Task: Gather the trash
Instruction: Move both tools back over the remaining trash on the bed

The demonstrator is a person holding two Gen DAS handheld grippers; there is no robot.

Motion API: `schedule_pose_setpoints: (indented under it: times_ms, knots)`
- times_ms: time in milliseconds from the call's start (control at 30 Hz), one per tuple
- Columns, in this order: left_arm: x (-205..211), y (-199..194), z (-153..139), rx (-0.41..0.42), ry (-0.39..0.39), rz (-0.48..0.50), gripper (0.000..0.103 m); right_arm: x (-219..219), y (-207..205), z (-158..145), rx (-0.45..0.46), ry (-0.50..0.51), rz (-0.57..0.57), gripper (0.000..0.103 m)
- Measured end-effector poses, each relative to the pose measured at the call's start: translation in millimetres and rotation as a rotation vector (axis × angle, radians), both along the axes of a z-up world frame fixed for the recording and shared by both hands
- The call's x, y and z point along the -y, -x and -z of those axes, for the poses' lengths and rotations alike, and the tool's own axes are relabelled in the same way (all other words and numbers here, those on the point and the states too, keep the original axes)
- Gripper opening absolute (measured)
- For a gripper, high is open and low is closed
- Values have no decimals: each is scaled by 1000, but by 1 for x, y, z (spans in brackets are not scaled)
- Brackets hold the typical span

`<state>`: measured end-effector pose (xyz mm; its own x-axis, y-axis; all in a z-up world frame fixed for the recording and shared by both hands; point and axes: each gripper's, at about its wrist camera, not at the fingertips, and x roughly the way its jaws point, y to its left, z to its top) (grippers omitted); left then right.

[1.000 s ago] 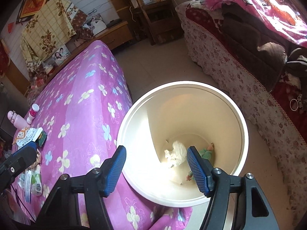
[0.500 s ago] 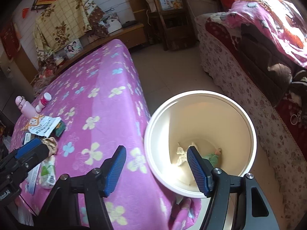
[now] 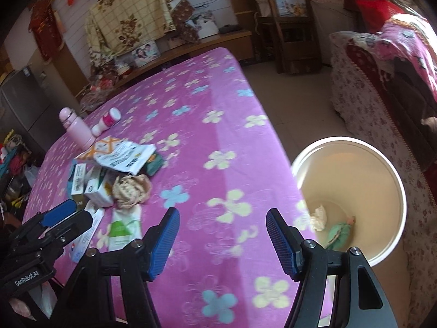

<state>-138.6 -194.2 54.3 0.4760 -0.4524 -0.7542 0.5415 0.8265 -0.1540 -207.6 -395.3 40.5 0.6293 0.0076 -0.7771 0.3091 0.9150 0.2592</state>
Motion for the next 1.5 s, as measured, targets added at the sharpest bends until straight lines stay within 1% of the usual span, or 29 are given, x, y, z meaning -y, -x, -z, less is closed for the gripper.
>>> schedule_pose_setpoints:
  times_ms: [200, 300, 433, 600, 833, 1000, 1100, 1200, 1333, 1433, 1500]
  knots:
    - [-48, -2, 9, 17, -51, -57, 74, -41, -14, 5, -13, -29, -93, 70]
    - [-69, -2, 17, 6, -71, -72, 74, -60, -21, 10, -27, -30, -141, 70]
    - [-90, -3, 24, -14, -74, -87, 74, -81, -30, 19, -50, -35, -181, 70]
    - [-107, -2, 22, -11, -66, -115, 74, -98, -35, 21, -60, -18, -215, 70]
    - [-114, 0, 6, 31, -26, -154, 74, -102, -32, 3, -15, 23, -214, 69]
    - [-111, 3, 0, 55, -23, -157, 74, -102, -29, -4, 3, 27, -210, 70]
    - [-110, 4, -1, 64, -22, -151, 74, -105, -28, -6, 6, 30, -212, 72]
    - [-109, 3, 4, 56, -34, -140, 74, -110, -30, 0, -12, 30, -223, 72]
    - [-109, 0, 18, 7, -35, -108, 74, -117, -39, 16, -55, 28, -236, 72]
    - [-105, -2, 29, -8, -71, -94, 74, -122, -48, 30, -89, 5, -247, 72]
    - [-102, -6, 36, -20, -93, -85, 74, -127, -54, 36, -104, 14, -257, 72]
